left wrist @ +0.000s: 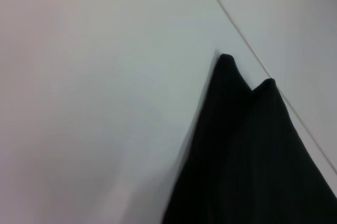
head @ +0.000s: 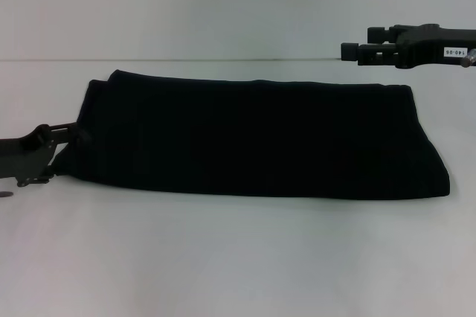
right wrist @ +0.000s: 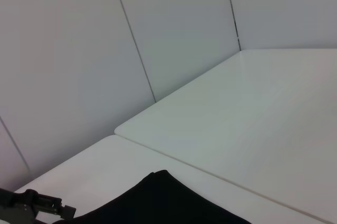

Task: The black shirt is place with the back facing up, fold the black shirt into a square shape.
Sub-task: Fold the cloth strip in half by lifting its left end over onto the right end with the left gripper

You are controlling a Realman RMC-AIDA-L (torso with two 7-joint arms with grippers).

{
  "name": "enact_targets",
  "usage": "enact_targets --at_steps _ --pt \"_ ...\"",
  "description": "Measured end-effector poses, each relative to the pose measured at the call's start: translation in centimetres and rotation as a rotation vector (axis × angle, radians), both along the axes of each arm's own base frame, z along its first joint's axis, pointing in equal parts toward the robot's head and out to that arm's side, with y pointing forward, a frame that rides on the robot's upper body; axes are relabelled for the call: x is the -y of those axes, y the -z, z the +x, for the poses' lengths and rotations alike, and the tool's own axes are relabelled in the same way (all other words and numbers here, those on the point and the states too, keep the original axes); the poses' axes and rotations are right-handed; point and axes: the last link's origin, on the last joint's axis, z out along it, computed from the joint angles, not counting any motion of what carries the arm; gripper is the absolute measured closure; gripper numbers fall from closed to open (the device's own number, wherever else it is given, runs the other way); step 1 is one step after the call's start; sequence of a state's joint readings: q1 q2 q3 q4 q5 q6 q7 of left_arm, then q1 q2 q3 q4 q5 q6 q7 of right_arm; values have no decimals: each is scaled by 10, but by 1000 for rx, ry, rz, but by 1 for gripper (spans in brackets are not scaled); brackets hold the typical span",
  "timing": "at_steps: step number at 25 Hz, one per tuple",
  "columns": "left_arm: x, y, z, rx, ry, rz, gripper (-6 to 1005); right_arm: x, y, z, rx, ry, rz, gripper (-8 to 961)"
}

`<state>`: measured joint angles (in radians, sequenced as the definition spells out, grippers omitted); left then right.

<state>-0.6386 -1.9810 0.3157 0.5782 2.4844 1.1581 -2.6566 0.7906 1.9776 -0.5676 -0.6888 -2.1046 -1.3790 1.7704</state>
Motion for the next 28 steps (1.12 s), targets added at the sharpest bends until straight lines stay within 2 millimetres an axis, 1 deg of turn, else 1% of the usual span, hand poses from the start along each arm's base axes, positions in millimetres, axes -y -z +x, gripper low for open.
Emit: enact_targets --at_steps 9,15,20,24,28 --pt "1 1 1 -24 24 -22 259 -1 0 -2 1 -6 0 46" --pt "2 2 -4 -60 20 -33 499 -2 -1 -3 2 -8 0 46" --pt "4 4 -8 -81 24 -28 734 -1 0 -3 1 -7 -2 46" --pt "6 8 -9 -112 65 -40 835 0 3 -2 1 -10 -5 46" --pt "5 6 -9 -167 138 -47 937 2 7 -1 -16 -14 5 46"
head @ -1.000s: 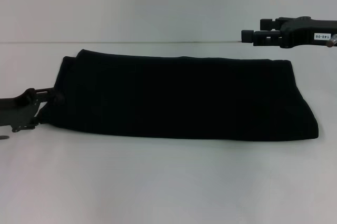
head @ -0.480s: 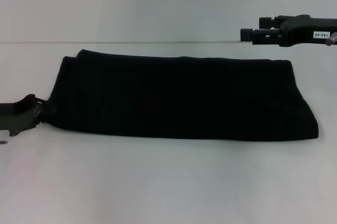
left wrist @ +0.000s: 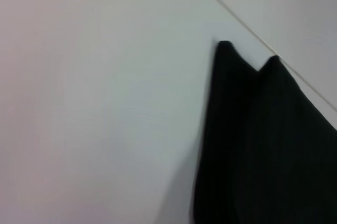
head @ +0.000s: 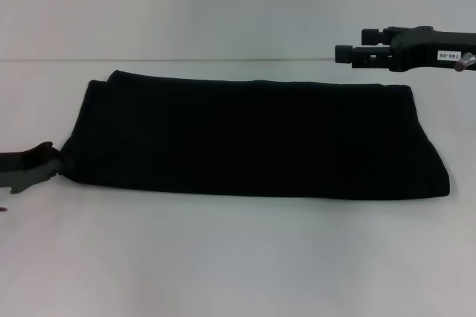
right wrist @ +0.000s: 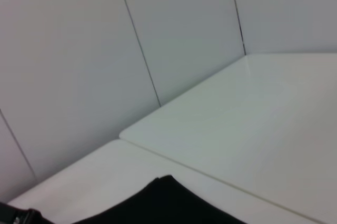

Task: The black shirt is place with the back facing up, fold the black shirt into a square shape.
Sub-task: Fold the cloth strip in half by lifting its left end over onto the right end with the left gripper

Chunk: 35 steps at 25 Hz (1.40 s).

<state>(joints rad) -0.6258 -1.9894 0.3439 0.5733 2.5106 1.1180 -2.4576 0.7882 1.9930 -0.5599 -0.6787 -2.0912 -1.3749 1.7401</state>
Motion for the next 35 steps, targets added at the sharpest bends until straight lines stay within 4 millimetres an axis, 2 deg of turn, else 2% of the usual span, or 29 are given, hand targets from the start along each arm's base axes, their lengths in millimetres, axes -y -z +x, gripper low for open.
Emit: enact_targets --at_steps 5,11,17,21,25,30,31,32,35 --pt "3 -13 -4 -100 111 0 976 1 4 -1 -70 8 34 46" --pt "20 -45 -16 -216 186 13 975 -4 15 -5 -115 46 79 51" --pt "47 -83 -40 -344 146 54 975 -10 22 -9 -109 62 109 50" --pt "63 -96 -53 -388 99 47 976 -13 22 -12 -117 59 128 50" --pt "68 -99 -57 -396 85 40 976 -13 22 -13 -124 55 137 49" --pt "57 -100 -44 -368 140 46 975 -16 18 -11 -133 65 165 50" --pt "46 -97 -28 -323 204 55 975 -15 18 -9 -137 67 177 50" --pt "46 -97 -28 -323 204 55 975 -15 18 -8 -139 65 186 50" --pt "25 -89 7 -215 335 63 975 -14 19 -2 -140 68 213 51"
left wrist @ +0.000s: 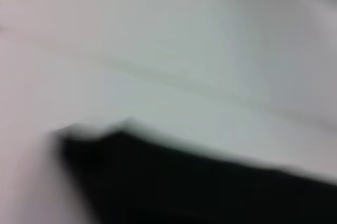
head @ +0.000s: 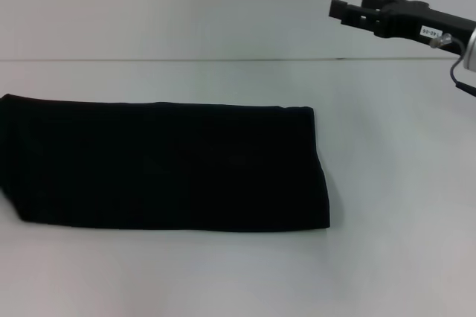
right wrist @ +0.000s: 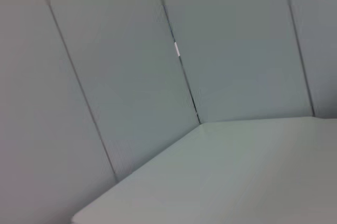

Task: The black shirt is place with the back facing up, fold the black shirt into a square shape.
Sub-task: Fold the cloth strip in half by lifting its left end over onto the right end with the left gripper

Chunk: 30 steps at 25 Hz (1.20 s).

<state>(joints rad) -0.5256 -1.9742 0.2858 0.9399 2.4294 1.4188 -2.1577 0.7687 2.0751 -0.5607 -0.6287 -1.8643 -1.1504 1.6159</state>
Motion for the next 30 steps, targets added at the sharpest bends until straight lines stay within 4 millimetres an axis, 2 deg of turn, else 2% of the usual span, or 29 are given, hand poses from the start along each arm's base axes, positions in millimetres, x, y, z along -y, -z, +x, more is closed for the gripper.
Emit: enact_targets --at_steps 2,5,6,7,8,9,13,18,20,24,27,30 --pt "-15 11 30 76 102 -37 975 1 -1 6 5 15 11 51" --pt "-34 39 80 189 249 -129 975 5 -6 15 8 29 11 51" --pt "-34 39 80 189 249 -129 975 7 -8 19 10 32 12 51" --pt "-41 64 109 245 318 -196 976 9 -11 22 9 33 10 51" --pt "-43 79 123 273 345 -231 976 11 -14 25 8 33 8 51" --pt "-42 104 138 308 369 -285 976 13 -17 29 7 36 8 50" --pt "-32 160 154 410 369 -356 976 19 -30 42 8 48 13 50" --pt "-4 224 151 592 328 -352 960 23 -37 52 20 61 17 50" --pt "6 237 149 603 337 -328 930 23 -37 52 28 58 13 50" --pt "16 246 151 631 363 -317 869 24 -35 53 44 57 -2 50" --pt "21 246 157 667 391 -343 824 24 -30 52 52 74 -46 49" --pt "29 237 171 735 481 -397 779 23 -24 49 56 127 -150 49"
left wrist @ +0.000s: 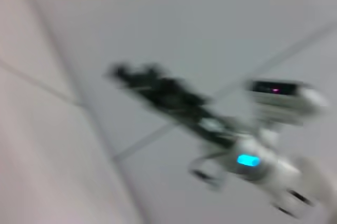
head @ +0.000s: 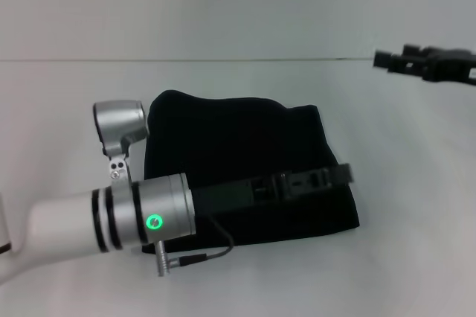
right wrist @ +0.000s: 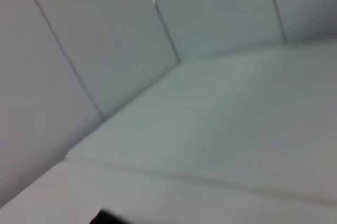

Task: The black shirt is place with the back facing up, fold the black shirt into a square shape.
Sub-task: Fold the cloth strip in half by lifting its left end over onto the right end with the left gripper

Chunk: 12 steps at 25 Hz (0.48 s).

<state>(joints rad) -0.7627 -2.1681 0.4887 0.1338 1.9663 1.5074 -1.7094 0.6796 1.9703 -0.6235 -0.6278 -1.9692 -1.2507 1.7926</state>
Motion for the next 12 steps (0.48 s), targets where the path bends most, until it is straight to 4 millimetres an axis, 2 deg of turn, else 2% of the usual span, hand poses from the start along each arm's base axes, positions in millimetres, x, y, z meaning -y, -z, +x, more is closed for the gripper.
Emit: enact_targets --at_steps 4,6,12 --pt "8 -18 4 45 138 23 650 0 12 -9 -7 86 -168 49" --pt "8 -23 -5 8 170 76 585 1 20 -14 -7 124 -230 49" --pt "4 -33 -28 -163 289 215 309 8 54 -17 6 231 -383 52"
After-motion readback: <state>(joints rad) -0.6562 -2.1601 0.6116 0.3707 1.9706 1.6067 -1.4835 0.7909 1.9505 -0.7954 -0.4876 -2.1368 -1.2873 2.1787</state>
